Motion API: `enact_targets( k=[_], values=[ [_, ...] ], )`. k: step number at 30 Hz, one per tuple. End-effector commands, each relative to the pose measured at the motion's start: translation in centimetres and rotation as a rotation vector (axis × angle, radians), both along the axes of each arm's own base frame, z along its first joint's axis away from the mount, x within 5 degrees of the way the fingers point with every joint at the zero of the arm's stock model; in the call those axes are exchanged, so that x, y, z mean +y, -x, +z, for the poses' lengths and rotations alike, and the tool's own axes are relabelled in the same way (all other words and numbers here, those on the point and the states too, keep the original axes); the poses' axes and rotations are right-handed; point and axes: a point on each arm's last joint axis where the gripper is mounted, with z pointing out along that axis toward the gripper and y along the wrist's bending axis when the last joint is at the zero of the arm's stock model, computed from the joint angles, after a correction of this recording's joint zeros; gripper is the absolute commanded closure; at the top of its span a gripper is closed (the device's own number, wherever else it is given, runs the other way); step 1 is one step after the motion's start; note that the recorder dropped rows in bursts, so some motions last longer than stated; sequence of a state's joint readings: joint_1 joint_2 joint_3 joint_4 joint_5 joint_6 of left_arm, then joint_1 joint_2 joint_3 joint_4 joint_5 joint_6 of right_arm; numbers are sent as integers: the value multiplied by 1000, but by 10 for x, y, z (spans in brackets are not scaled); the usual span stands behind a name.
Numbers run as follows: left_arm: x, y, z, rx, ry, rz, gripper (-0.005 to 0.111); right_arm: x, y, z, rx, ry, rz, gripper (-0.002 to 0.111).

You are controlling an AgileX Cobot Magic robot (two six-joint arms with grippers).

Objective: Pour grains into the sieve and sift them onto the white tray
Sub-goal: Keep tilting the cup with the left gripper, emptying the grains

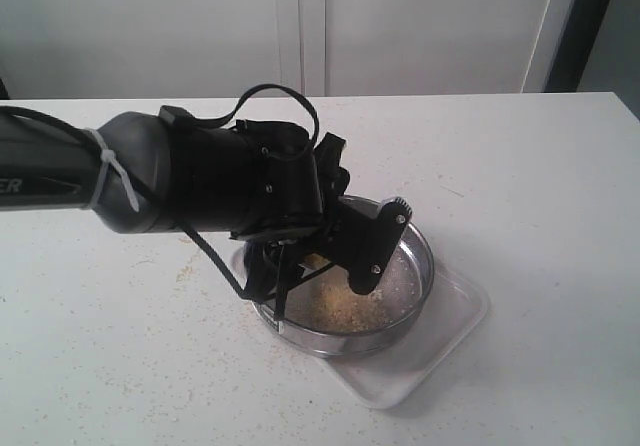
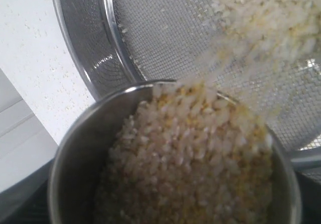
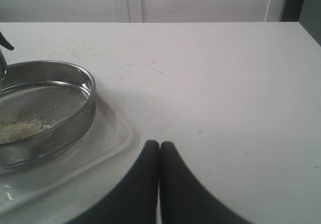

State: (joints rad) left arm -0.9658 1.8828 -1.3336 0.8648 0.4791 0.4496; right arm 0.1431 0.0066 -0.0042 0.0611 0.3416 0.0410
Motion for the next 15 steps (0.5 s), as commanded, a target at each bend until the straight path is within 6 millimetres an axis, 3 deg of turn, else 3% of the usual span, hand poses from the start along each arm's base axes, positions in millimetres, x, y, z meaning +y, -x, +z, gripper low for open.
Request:
enact_targets(
  k=[1,15],
  values=[
    [0,-2,6,-28,6,-9,107,0,0,-1,-9,8,0,108],
    [2,-9,7,-37,41,-19,107,0,0,-1,-9,8,0,108]
  ],
)
